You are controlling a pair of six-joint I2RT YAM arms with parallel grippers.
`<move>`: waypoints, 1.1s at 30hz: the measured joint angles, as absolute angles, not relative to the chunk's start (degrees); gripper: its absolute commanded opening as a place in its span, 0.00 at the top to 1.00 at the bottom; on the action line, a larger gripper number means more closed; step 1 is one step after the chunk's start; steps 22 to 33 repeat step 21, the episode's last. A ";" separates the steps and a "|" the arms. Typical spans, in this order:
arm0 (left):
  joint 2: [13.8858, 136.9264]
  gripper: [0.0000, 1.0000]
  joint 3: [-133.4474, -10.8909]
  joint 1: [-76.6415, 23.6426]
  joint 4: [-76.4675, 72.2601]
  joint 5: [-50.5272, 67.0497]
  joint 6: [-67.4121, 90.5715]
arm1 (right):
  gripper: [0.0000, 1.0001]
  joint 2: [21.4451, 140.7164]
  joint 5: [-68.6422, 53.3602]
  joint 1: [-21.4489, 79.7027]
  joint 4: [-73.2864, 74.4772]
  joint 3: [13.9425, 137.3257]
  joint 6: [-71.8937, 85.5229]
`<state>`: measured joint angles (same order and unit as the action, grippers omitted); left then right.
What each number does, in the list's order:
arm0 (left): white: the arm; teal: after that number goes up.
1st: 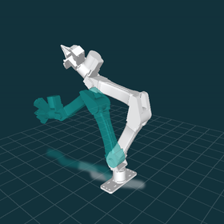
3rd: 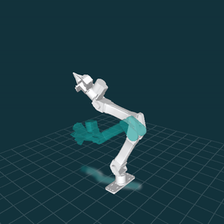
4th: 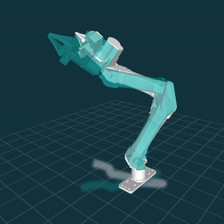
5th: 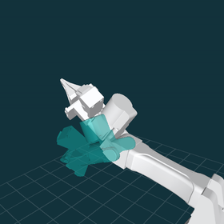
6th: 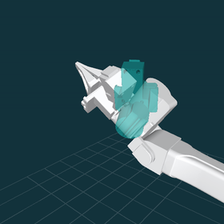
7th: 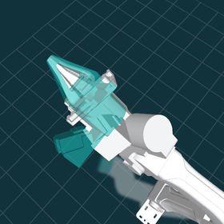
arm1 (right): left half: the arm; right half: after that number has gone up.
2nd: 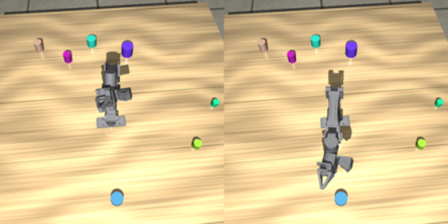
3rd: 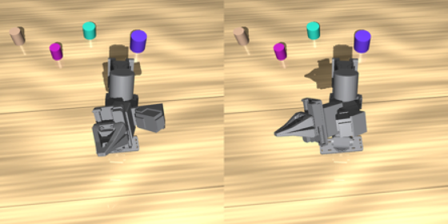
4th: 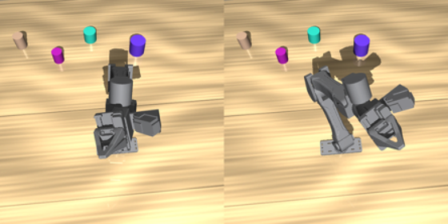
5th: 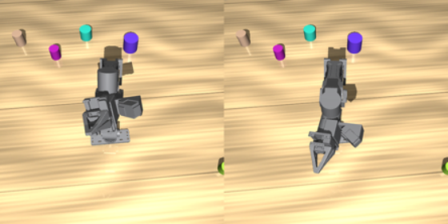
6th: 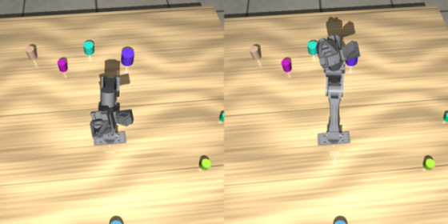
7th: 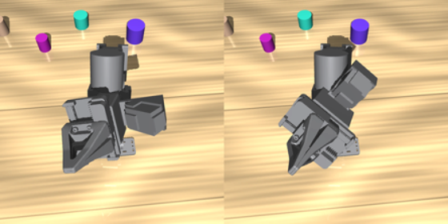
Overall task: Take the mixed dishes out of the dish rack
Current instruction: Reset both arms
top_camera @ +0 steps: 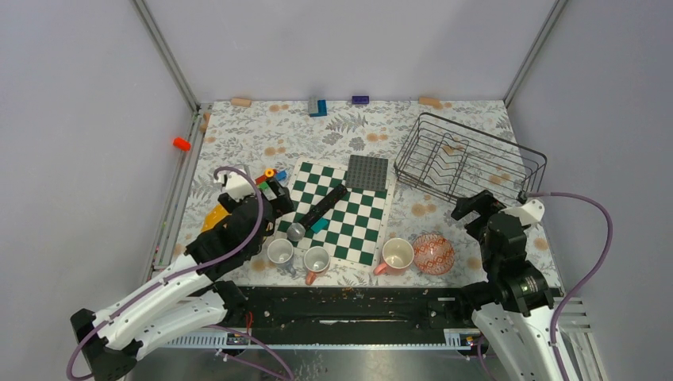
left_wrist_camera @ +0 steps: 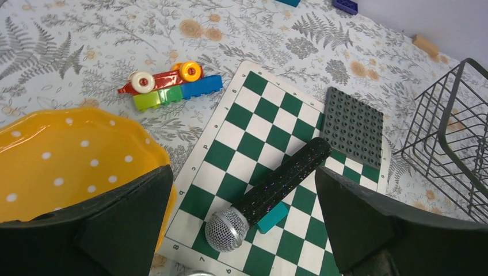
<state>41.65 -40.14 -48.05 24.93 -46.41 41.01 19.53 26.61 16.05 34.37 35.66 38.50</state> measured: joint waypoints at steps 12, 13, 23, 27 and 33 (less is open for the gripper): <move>36.71 0.01 -40.16 -48.05 31.97 -48.88 44.47 | 0.00 24.58 25.78 16.05 27.09 33.04 37.10; 36.49 0.01 -40.14 -48.05 32.18 -49.45 44.47 | 0.01 24.51 25.67 16.05 26.79 32.95 37.04; 34.94 0.01 -39.90 -48.05 33.36 -51.86 44.42 | 0.00 22.98 24.97 16.05 25.34 31.24 36.40; 34.94 0.01 -39.90 -48.05 33.36 -51.86 44.42 | 0.00 22.98 24.97 16.05 25.34 31.24 36.40; 34.94 0.01 -39.90 -48.05 33.36 -51.86 44.42 | 0.00 22.98 24.97 16.05 25.34 31.24 36.40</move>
